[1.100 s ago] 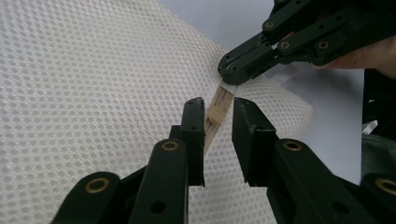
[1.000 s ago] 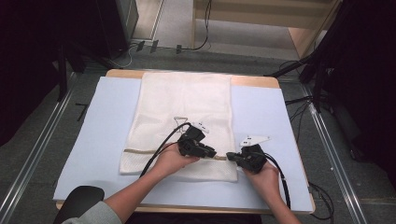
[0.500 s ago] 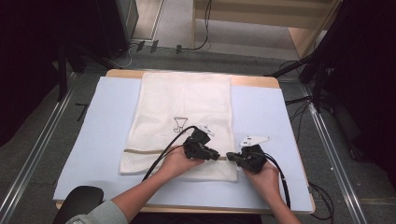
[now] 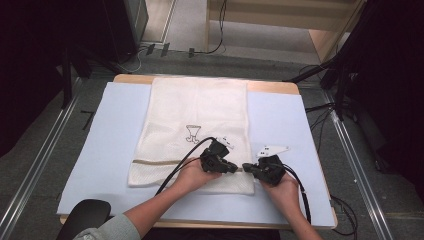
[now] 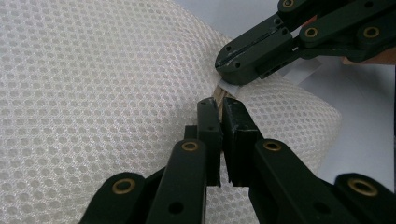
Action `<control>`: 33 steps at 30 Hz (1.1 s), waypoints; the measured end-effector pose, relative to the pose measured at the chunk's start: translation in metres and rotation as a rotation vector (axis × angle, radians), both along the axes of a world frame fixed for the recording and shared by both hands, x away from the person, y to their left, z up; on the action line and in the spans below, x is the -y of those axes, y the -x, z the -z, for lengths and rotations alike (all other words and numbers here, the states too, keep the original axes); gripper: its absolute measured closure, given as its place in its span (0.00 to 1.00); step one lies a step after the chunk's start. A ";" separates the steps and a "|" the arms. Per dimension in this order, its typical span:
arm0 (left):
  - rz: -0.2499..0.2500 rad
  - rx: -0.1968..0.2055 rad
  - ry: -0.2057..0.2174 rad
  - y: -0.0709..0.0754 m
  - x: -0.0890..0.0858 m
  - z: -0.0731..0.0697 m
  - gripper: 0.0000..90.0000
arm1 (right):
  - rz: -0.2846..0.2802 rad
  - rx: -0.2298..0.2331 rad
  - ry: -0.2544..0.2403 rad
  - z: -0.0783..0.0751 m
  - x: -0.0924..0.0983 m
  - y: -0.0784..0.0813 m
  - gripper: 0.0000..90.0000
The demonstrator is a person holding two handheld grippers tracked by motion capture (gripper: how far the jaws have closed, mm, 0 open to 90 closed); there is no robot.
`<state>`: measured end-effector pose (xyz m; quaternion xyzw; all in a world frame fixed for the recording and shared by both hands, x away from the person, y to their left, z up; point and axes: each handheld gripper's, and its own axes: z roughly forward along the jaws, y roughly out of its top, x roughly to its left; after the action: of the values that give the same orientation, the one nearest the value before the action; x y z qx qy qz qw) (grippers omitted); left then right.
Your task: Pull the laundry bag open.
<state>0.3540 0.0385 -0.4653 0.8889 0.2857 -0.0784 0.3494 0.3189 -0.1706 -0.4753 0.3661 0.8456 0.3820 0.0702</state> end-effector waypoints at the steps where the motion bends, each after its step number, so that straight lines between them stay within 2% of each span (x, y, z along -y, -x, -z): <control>1: -0.008 -0.007 -0.001 -0.001 0.000 0.000 0.98 | 0.000 0.000 -0.001 0.000 0.000 0.000 1.00; 5: -0.001 -0.030 0.005 -0.003 -0.001 -0.001 0.98 | -0.007 0.006 -0.002 0.001 0.000 0.001 1.00; 8: -0.007 -0.076 0.016 -0.007 -0.004 -0.001 0.98 | -0.009 0.018 -0.001 0.001 0.001 0.002 1.00; 9: -0.015 -0.080 0.022 -0.007 -0.004 -0.001 0.98 | -0.008 0.020 0.005 0.001 0.000 0.002 1.00; 18: 0.003 -0.091 0.015 -0.009 -0.005 -0.003 0.99 | -0.023 0.036 0.003 0.002 0.000 0.003 1.00; 21: 0.008 -0.066 -0.003 -0.008 -0.005 -0.004 0.99 | -0.022 0.036 -0.001 0.003 0.001 0.003 1.00; 28: 0.015 -0.068 -0.031 -0.010 -0.016 -0.010 0.99 | -0.036 0.054 0.007 0.003 0.001 0.004 1.00; 33: 0.007 -0.107 -0.022 -0.015 -0.029 -0.013 0.99 | -0.039 0.055 0.002 0.004 0.002 0.004 1.00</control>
<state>0.3690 0.0678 -0.4523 0.8882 0.3019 -0.1238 0.3234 0.3152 -0.1722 -0.4790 0.3389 0.8507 0.3924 0.0864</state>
